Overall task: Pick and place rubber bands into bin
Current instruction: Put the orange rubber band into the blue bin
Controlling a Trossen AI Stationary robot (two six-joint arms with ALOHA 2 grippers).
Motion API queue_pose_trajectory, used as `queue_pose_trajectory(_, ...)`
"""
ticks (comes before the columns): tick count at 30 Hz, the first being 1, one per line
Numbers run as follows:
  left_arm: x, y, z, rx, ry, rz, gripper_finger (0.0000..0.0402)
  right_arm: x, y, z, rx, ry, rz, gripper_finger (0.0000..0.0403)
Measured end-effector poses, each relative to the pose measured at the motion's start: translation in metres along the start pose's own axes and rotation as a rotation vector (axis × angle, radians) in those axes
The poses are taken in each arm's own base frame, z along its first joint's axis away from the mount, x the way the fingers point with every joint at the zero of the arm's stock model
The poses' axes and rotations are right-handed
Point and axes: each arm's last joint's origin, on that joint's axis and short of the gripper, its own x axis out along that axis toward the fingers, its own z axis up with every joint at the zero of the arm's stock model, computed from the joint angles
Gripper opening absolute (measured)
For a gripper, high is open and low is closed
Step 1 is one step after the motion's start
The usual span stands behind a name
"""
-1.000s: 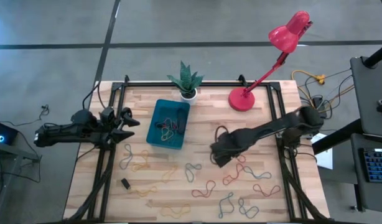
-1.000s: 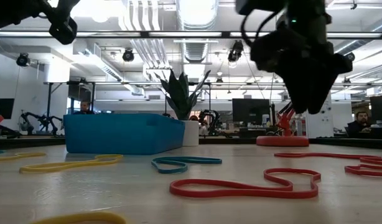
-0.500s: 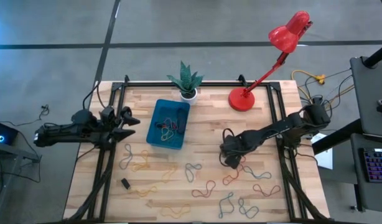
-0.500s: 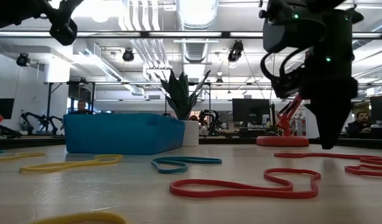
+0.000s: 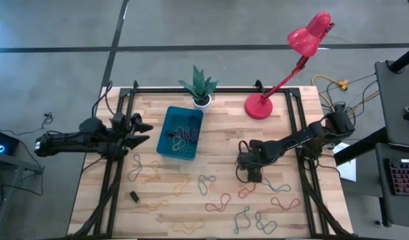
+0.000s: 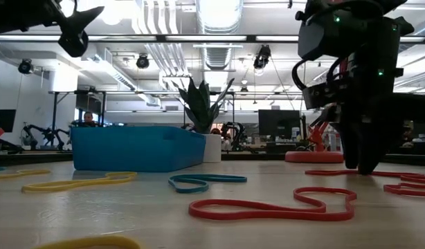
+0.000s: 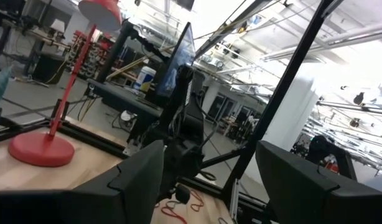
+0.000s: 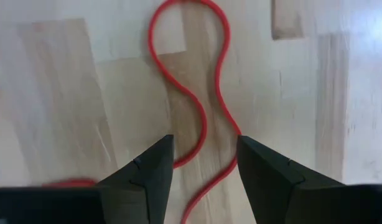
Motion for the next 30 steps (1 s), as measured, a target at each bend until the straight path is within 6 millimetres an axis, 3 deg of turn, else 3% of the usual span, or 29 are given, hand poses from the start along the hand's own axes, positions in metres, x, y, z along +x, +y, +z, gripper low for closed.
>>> queue_pose_trajectory(10, 0.001, 0.0, -0.001, -0.001, 0.008, 0.004, 0.024, 0.012, -0.004, -0.007, -0.055, -0.001, 0.102, 0.0142)
queue_pose_trajectory(24, 0.001, 0.0, 0.001, 0.001, -0.002, -0.001, 0.024, 0.018, -0.001, -0.003, 0.089, -0.091, 0.151, 0.0037)
queue_pose_trajectory(30, 0.001, 0.0, 0.001, 0.001, -0.002, -0.001, 0.024, 0.018, 0.001, 0.0, 0.157, -0.111, 0.211, 0.001)
